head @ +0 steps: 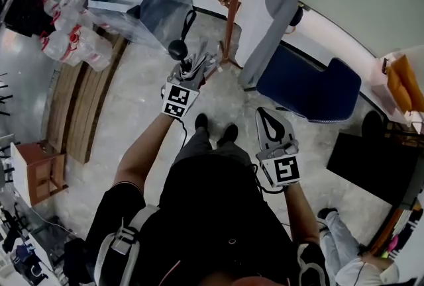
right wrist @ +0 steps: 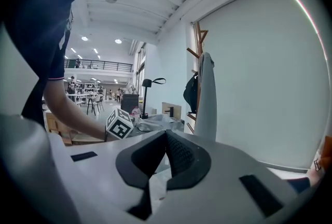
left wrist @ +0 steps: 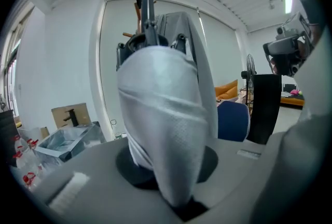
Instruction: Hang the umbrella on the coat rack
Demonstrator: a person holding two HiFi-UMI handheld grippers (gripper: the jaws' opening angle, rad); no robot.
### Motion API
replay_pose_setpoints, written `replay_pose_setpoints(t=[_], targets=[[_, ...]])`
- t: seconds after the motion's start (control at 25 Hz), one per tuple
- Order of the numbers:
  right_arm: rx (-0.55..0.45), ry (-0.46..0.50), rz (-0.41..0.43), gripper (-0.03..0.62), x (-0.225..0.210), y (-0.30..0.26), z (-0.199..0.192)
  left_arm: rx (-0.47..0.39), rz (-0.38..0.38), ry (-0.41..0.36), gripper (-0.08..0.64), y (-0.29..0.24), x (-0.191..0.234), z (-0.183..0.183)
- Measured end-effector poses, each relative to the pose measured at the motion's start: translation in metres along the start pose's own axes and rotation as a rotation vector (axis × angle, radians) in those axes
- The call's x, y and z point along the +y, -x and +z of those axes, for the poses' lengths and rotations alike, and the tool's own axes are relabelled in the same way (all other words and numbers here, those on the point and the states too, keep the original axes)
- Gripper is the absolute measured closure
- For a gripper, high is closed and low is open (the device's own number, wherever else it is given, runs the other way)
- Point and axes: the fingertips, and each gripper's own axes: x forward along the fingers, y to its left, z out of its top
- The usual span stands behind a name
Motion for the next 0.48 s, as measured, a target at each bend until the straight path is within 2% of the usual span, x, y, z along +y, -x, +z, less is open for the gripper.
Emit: replay_pose_setpoints(t=[0.2,0.48], targets=[[0.067,-0.008,-0.062,0.589,-0.001,-0.027,-0.009,0.032,-0.095,-0.011,0.519,-0.041,0.012,-0.022],[0.071,-0.064,-0.119,0.589,-0.005,-0.049,-0.012,0.035,-0.199,-0.026,0.520,-0.088,0.010,-0.041]])
